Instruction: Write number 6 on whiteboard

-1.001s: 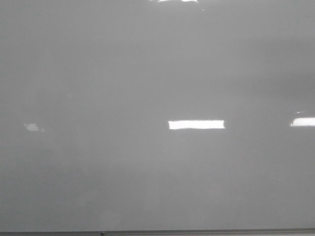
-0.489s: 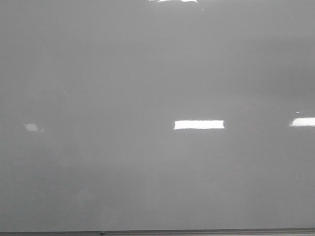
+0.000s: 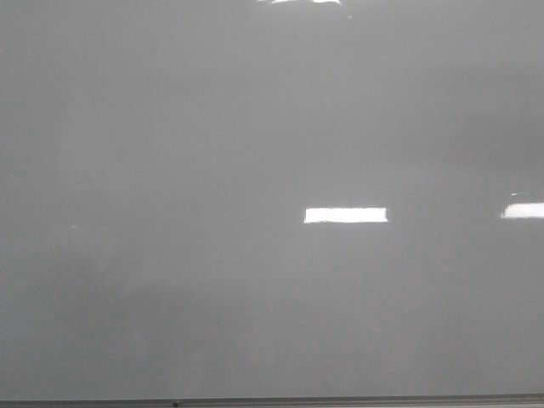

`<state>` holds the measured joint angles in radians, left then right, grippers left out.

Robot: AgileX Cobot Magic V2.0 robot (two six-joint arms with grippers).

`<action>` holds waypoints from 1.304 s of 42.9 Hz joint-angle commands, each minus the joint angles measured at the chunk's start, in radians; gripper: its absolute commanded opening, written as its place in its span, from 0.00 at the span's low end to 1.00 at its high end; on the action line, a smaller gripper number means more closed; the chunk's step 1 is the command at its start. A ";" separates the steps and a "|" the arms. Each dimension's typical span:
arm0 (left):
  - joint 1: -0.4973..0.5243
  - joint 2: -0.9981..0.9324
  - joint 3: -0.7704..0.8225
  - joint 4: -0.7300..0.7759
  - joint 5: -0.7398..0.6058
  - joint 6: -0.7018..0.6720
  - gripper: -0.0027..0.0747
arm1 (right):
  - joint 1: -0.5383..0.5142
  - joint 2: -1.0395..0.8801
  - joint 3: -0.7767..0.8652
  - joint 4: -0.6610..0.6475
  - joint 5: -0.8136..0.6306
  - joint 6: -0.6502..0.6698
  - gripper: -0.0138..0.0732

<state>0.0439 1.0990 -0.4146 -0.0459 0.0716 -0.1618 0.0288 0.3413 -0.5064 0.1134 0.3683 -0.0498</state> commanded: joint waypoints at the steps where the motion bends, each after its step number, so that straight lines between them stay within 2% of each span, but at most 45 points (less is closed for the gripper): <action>1: -0.018 0.092 -0.035 -0.009 -0.202 -0.011 0.79 | -0.001 0.014 -0.031 0.008 -0.088 -0.011 0.88; 7: -0.020 0.211 -0.035 -0.009 -0.352 -0.011 0.79 | -0.001 0.014 -0.031 0.008 -0.088 -0.011 0.88; 14: -0.020 0.303 -0.035 -0.007 -0.440 -0.011 0.79 | -0.001 0.014 -0.031 0.008 -0.088 -0.011 0.88; 18: -0.020 0.334 -0.035 -0.002 -0.481 -0.011 0.75 | -0.001 0.014 -0.031 0.008 -0.088 -0.011 0.88; 24: -0.020 0.351 -0.035 -0.002 -0.499 -0.011 0.58 | -0.001 0.014 -0.031 0.008 -0.088 -0.011 0.88; 35: -0.020 0.325 -0.035 0.032 -0.469 -0.009 0.16 | -0.001 0.014 -0.031 0.008 -0.088 -0.011 0.88; 38: -0.020 0.295 -0.035 0.073 -0.450 -0.009 0.07 | -0.001 0.014 -0.031 0.008 -0.089 -0.011 0.88; 42: -0.020 0.246 -0.035 0.090 -0.423 -0.009 0.03 | -0.001 0.014 -0.031 0.008 -0.089 -0.011 0.88; 46: -0.022 0.185 -0.045 0.093 -0.347 -0.009 0.03 | -0.001 0.014 -0.031 0.009 -0.087 -0.011 0.88; 49: -0.041 0.128 -0.076 0.110 -0.223 -0.009 0.03 | -0.001 0.014 -0.031 0.010 -0.075 -0.011 0.88; 56: -0.180 0.036 -0.220 0.192 0.187 0.013 0.03 | 0.003 0.059 -0.069 0.025 0.041 -0.012 0.88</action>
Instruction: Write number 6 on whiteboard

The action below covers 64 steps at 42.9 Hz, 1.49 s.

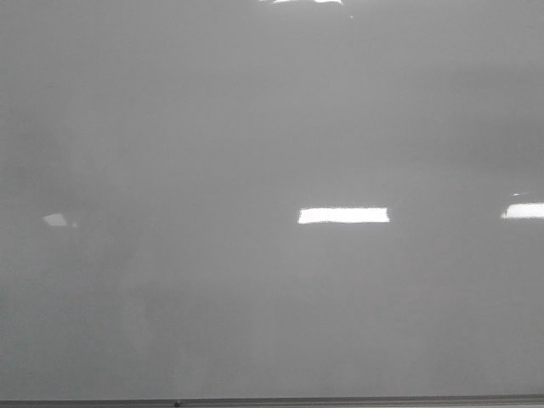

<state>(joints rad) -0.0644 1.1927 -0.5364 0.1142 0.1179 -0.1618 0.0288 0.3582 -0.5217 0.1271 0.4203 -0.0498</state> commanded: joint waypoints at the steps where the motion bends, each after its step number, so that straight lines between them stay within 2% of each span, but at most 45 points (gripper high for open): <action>1: -0.091 -0.060 -0.123 0.032 0.202 0.033 0.03 | 0.006 0.059 -0.063 0.011 0.005 -0.014 0.88; 6: -0.252 -0.052 -0.263 0.032 0.516 0.147 0.03 | 0.048 0.146 -0.110 0.034 0.093 -0.079 0.88; 10: -0.387 -0.043 -0.336 0.032 0.616 0.265 0.03 | 0.110 0.236 -0.147 0.108 0.162 -0.184 0.88; 15: -0.564 -0.043 -0.375 0.032 0.584 0.492 0.03 | 0.212 0.352 -0.191 0.248 0.218 -0.345 0.88; 18: -0.674 -0.043 -0.377 0.032 0.550 0.571 0.03 | 0.287 0.400 -0.216 0.336 0.238 -0.457 0.88; 22: -0.806 -0.043 -0.377 0.033 0.527 0.608 0.03 | 0.398 0.449 -0.251 0.413 0.247 -0.656 0.88; 28: -0.935 -0.043 -0.377 0.044 0.514 0.620 0.03 | 0.527 0.498 -0.291 0.456 0.244 -0.814 0.88; 37: -1.018 -0.043 -0.377 0.049 0.473 0.620 0.03 | 0.652 0.598 -0.353 0.461 0.263 -0.827 0.88; 46: -1.023 -0.043 -0.377 0.054 0.473 0.620 0.03 | 0.713 0.728 -0.437 0.462 0.295 -0.828 0.85; 51: -1.023 -0.043 -0.377 0.059 0.475 0.620 0.03 | 0.714 0.810 -0.502 0.462 0.383 -0.828 0.75; 55: -1.023 -0.043 -0.377 0.059 0.481 0.620 0.03 | 0.714 0.861 -0.555 0.462 0.458 -0.828 0.63; 64: -1.023 -0.043 -0.377 0.059 0.481 0.620 0.03 | 0.714 0.912 -0.599 0.447 0.525 -0.825 0.44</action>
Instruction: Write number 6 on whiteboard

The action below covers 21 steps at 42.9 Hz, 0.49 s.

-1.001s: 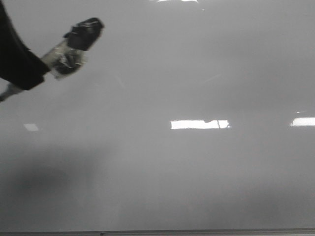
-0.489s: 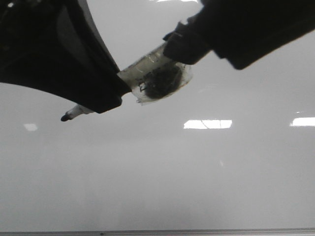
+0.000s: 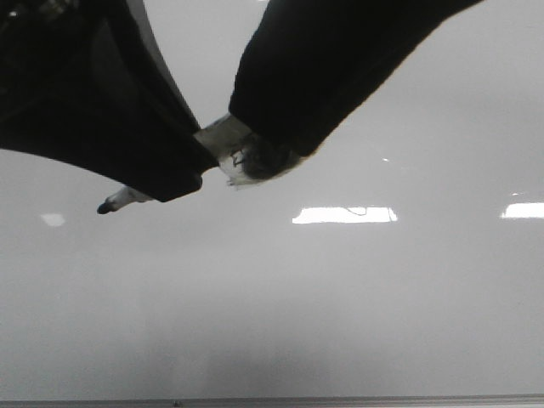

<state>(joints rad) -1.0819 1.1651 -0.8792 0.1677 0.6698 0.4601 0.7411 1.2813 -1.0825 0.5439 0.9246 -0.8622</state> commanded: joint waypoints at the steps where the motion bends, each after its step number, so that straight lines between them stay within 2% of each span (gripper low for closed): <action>1: -0.005 -0.016 -0.034 0.005 -0.069 -0.002 0.03 | 0.002 -0.009 -0.038 0.024 0.024 -0.011 0.41; 7: -0.005 -0.016 -0.034 0.016 -0.062 -0.002 0.03 | 0.002 -0.009 -0.039 0.006 0.051 -0.001 0.19; 11: -0.005 -0.016 -0.034 0.017 -0.062 -0.002 0.03 | 0.002 -0.009 -0.039 0.003 0.060 0.000 0.07; 17: -0.002 -0.016 -0.034 0.017 -0.064 -0.002 0.05 | -0.011 -0.015 -0.039 -0.016 0.065 0.004 0.09; 21: -0.002 -0.016 -0.034 0.017 -0.068 -0.002 0.15 | -0.052 -0.037 -0.028 -0.042 0.060 0.024 0.09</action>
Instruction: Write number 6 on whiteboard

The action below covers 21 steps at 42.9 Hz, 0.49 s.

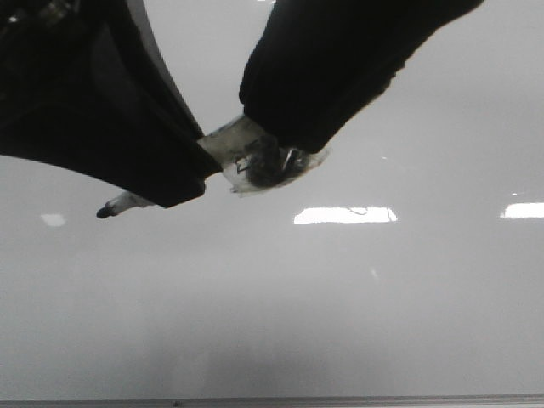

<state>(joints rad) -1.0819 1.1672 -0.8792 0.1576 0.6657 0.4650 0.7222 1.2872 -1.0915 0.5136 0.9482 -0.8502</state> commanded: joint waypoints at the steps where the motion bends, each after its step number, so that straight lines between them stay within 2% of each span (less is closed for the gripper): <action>1: -0.002 -0.018 -0.034 0.027 -0.065 -0.007 0.19 | -0.052 -0.051 -0.012 -0.018 0.029 0.016 0.09; 7: -0.002 -0.018 -0.034 0.022 -0.092 -0.007 0.47 | -0.170 -0.101 0.036 -0.052 -0.022 0.037 0.09; 9: -0.002 -0.018 -0.034 0.022 -0.102 -0.007 0.53 | -0.220 -0.112 0.056 -0.057 -0.058 0.041 0.09; 11: -0.002 -0.018 -0.034 0.022 -0.107 -0.007 0.54 | -0.265 -0.113 0.070 -0.057 -0.112 0.047 0.09; 15: -0.002 -0.018 -0.034 0.022 -0.112 -0.009 0.51 | -0.322 -0.113 0.078 -0.034 -0.200 0.070 0.09; 17: -0.002 -0.018 -0.034 0.022 -0.106 -0.028 0.42 | -0.328 -0.113 0.078 0.002 -0.229 0.075 0.09; 21: -0.002 -0.018 -0.034 0.022 -0.083 -0.043 0.16 | -0.328 -0.113 0.078 0.055 -0.240 0.075 0.09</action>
<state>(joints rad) -1.0819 1.1689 -0.8811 0.1748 0.6205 0.4490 0.4010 1.2019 -0.9898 0.4920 0.7696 -0.7821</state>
